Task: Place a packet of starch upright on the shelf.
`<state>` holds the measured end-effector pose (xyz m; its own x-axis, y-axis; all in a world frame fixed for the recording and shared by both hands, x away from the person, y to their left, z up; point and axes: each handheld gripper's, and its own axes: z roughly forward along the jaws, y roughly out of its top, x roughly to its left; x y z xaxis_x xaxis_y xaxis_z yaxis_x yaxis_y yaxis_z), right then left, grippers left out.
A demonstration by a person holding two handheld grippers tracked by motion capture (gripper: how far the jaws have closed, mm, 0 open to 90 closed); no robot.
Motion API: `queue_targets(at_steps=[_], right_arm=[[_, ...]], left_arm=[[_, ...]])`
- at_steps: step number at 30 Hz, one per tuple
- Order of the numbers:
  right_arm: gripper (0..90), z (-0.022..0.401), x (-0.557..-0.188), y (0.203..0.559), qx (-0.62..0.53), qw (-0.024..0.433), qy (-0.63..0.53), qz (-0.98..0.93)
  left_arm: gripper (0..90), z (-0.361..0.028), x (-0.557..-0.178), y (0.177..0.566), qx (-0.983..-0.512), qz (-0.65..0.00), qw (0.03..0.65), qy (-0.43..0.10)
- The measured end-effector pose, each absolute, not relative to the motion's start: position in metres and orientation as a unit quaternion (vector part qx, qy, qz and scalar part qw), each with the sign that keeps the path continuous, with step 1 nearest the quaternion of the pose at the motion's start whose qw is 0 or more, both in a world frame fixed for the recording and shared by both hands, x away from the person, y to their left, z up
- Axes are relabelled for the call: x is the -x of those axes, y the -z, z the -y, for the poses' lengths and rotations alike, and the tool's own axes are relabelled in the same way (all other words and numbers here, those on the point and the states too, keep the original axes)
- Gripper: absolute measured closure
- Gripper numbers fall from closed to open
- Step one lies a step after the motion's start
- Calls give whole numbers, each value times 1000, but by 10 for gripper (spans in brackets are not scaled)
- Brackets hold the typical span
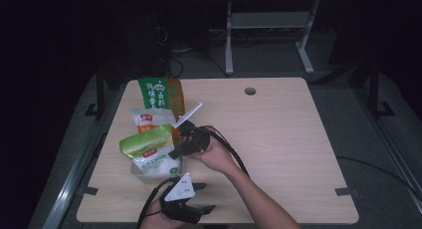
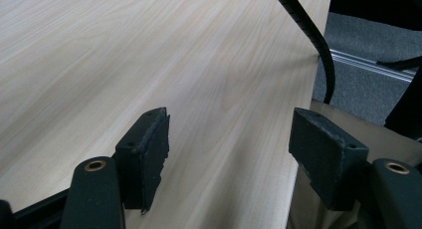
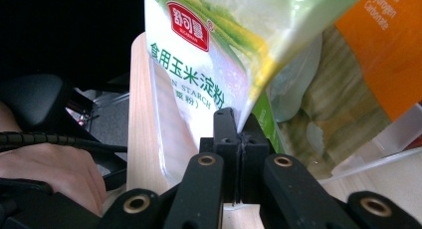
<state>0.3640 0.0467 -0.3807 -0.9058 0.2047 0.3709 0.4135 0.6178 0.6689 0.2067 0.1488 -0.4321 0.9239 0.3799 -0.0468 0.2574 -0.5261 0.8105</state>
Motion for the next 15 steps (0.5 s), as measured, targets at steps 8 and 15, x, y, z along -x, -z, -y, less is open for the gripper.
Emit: queue_targets(at_steps=[8, 15], right_arm=[[713, -32, -362, 374, 177, 120, 426, 879], [632, -14, -359, 368, 192, 115, 436, 872]], left_arm=[[306, -151, -210, 434, -870, -189, 450, -66], [305, -151, -212, 435, -868, -199, 450, -66]])
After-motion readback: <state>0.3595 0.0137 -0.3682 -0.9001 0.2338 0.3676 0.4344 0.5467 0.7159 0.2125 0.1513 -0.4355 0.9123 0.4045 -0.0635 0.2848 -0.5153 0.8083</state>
